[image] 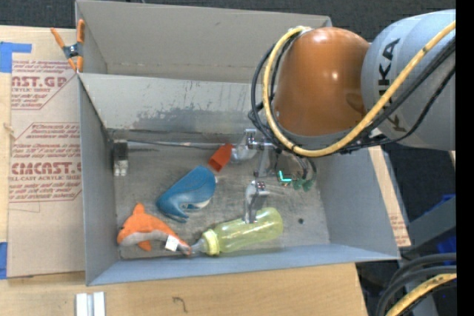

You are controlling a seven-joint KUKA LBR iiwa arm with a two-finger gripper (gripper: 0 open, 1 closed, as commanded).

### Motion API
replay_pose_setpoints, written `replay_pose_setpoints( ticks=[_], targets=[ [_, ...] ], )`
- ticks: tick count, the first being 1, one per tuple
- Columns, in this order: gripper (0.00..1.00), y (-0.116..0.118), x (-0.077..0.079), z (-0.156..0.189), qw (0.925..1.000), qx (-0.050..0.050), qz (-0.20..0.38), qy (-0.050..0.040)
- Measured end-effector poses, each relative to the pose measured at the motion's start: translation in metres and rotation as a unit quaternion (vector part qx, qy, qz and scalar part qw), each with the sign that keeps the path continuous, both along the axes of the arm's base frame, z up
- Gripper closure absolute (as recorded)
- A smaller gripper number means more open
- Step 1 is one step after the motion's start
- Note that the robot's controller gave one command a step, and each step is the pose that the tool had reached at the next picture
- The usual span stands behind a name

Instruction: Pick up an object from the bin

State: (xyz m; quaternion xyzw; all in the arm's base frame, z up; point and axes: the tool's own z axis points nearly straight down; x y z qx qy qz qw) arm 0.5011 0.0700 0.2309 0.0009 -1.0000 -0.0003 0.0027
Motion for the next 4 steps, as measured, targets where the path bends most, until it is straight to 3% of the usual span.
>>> replay_pose_setpoints(
  ticks=[1, 3, 4],
  targets=[
    [0.00, 0.000, 0.001, 0.003, 1.0000, 0.000, 0.000, -0.0033],
    [0.00, 0.001, -0.004, -0.117, 0.9981, -0.001, 0.062, -0.0064],
    [1.00, -0.001, -0.005, -0.155, 0.9961, 0.002, 0.089, -0.0015]
  ],
)
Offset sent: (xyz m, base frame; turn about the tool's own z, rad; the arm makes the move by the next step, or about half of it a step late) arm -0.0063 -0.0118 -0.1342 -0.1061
